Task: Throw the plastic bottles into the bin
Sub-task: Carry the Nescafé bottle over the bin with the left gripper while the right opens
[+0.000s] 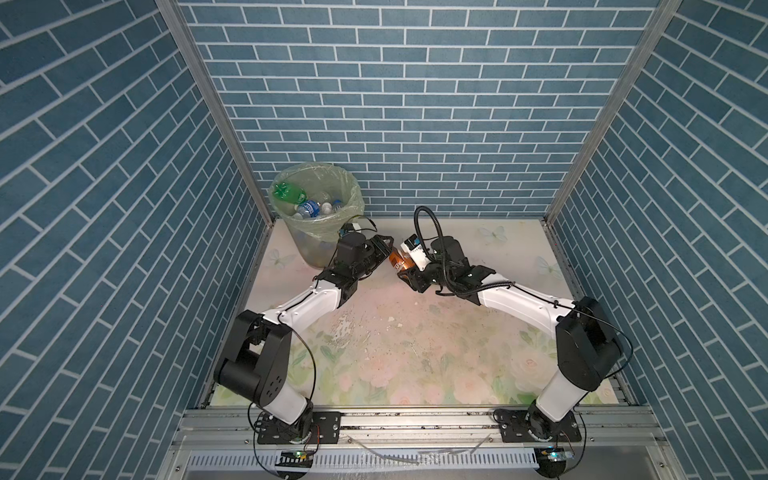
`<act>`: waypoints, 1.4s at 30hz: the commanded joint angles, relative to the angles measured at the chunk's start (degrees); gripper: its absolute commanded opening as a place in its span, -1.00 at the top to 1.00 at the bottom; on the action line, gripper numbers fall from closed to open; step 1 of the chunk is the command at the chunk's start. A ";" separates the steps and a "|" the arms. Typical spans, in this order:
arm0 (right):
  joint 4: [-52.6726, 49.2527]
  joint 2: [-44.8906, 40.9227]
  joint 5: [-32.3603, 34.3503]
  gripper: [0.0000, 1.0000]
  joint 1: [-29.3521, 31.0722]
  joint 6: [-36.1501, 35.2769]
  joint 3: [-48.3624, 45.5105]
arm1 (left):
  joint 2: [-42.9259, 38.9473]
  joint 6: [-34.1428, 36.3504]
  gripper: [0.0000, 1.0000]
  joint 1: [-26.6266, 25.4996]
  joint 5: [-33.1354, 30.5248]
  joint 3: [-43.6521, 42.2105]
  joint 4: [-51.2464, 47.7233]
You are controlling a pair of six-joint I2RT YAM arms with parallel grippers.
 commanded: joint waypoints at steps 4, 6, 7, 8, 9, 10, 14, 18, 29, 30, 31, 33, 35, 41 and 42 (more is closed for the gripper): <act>2.44 -1.72 -1.68 0.28 -0.05 1.76 -1.68 | 0.95 4.11 0.10 -1.61 -0.54 3.26 -1.60; 2.67 -1.59 -2.13 0.28 -0.05 1.82 -1.68 | 1.60 4.46 0.15 -1.91 -0.33 3.72 -2.03; 2.66 -1.50 -2.13 0.28 -0.04 1.78 -1.67 | 1.54 4.58 0.20 -2.00 -0.24 3.81 -2.07; 2.66 -1.50 -2.13 0.28 -0.14 1.78 -1.60 | 1.63 4.61 0.28 -2.01 -0.19 3.81 -2.22; 2.59 -1.57 -1.96 0.26 -0.09 1.78 -1.81 | 1.65 4.64 0.35 -2.00 -0.29 3.74 -2.25; 2.81 -1.67 -1.91 0.23 -0.05 1.78 -1.87 | 1.52 4.86 0.38 -2.04 -0.47 3.64 -2.42; 2.59 -2.11 -1.16 -0.03 -0.13 1.78 -2.24 | 1.07 7.65 0.40 -2.01 -1.09 5.05 -5.64; 2.67 -3.30 -0.90 -0.32 -0.13 1.81 -2.84 | 0.41 12.01 0.41 -2.05 -2.20 7.37 -9.67; 4.85 -10.52 1.68 -0.99 -0.40 3.02 -2.80 | -1.70 30.54 0.41 -0.32 -8.84 21.56 -23.39; 4.77 -10.96 2.11 -0.98 -0.40 2.86 -2.37 | -1.90 32.11 0.41 0.12 -9.77 23.03 -24.00; 4.67 -11.22 2.37 -0.98 -0.40 2.63 -1.88 | -2.03 33.58 0.41 0.37 -10.68 24.31 -24.55; 4.82 -11.54 2.94 -0.99 -0.40 2.31 -0.81 | -2.02 36.71 0.40 1.50 -12.78 27.66 -25.18; 4.65 -11.24 3.73 -0.98 -0.40 2.31 1.18 | -2.05 39.33 0.40 2.91 -14.36 30.88 -24.90; 2.26 -8.13 3.32 -0.99 -0.45 2.06 11.66 | 0.89 48.70 0.37 7.08 -18.67 44.52 -23.60; 2.37 -7.73 2.76 -0.98 -0.44 2.12 13.38 | 1.62 49.58 0.37 7.87 -19.01 47.02 -23.47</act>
